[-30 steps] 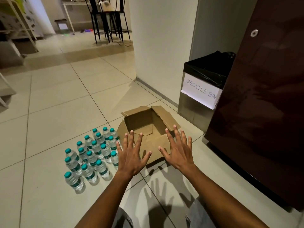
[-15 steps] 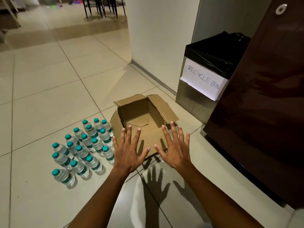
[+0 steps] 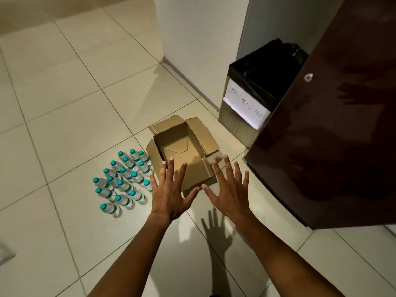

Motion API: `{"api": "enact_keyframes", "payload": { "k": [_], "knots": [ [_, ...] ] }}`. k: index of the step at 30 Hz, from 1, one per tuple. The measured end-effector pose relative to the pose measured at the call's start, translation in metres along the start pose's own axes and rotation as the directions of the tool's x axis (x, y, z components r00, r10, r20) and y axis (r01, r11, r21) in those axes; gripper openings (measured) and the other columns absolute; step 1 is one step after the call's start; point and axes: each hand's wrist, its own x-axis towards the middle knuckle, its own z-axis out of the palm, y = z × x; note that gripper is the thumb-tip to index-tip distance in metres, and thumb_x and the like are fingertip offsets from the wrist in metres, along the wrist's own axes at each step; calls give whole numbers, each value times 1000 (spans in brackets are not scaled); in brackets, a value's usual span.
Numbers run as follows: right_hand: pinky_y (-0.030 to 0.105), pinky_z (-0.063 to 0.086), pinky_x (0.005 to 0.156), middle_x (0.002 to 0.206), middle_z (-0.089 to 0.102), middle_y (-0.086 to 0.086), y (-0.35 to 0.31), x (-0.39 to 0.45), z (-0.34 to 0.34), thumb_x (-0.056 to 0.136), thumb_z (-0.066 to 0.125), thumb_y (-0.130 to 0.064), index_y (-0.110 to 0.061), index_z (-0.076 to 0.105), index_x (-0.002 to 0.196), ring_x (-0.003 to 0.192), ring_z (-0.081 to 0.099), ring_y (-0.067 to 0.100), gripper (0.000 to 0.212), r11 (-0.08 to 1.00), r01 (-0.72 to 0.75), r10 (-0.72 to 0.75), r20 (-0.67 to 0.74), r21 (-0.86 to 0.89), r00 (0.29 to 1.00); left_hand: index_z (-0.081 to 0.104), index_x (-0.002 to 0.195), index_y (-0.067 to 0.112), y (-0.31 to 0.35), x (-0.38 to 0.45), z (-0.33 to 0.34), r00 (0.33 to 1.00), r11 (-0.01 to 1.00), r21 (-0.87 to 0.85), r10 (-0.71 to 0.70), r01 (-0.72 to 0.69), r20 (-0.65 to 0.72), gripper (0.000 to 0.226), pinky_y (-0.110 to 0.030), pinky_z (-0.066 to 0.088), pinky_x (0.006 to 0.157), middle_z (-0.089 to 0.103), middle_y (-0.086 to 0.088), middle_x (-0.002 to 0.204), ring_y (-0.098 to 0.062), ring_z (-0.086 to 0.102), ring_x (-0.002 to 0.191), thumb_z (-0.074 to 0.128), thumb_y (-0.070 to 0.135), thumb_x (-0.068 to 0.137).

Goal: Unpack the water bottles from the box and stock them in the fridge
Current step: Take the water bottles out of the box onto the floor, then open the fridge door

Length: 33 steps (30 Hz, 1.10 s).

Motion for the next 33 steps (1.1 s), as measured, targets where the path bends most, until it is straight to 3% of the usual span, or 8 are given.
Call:
{"api": "enact_keyframes", "payload": {
  "k": [12,17,20,25,28,33],
  "knots": [
    [62,10,114,164,4,9,-26,-54,-257,86,26,-78,-34,11,156,149,11,36,84,1000,1,-2,-68,-18,998,0,154,40,92,-63,-237,999,1000,-19,-8,9,36,88,-65,4,116,-17,-3,162,-27,-17,149,0,86,79],
    [64,21,112,161,21,11,-33,-79,-323,88,36,-74,-29,29,153,146,23,36,80,1000,-19,18,-151,-2,988,8,154,37,110,-90,-300,1000,1000,-25,-3,3,-1,87,-63,4,117,-8,-4,164,-28,-12,150,13,84,81],
    [62,22,112,160,25,9,-37,-89,-354,87,38,-75,-30,36,150,143,30,35,78,1000,-25,23,-221,-5,975,6,155,36,114,-102,-329,999,999,-35,2,-4,-32,91,-63,3,117,-6,-6,164,-29,-10,150,10,86,79],
    [62,21,114,164,13,6,-47,-100,-386,87,28,-77,-33,25,153,146,23,35,79,1000,-26,21,-258,-17,966,-4,153,39,111,-111,-355,999,999,-43,-22,21,-30,87,-62,1,117,-14,-4,163,-27,-14,150,15,85,81],
    [66,21,111,163,13,9,-60,-102,-393,86,37,-74,-30,26,154,146,22,38,81,1000,-13,15,-251,8,968,-6,153,40,103,-109,-365,1000,999,-41,11,-12,-25,87,-61,0,117,-16,-3,163,-27,-15,149,14,85,81],
    [63,7,117,164,-5,4,-85,-93,-388,83,23,-80,-37,4,154,150,5,34,85,988,-155,152,-161,-7,975,-6,153,37,75,-97,-381,996,996,-9,87,-87,1,92,-62,3,117,-11,-5,163,-30,-12,150,10,85,77]
  ]
}}
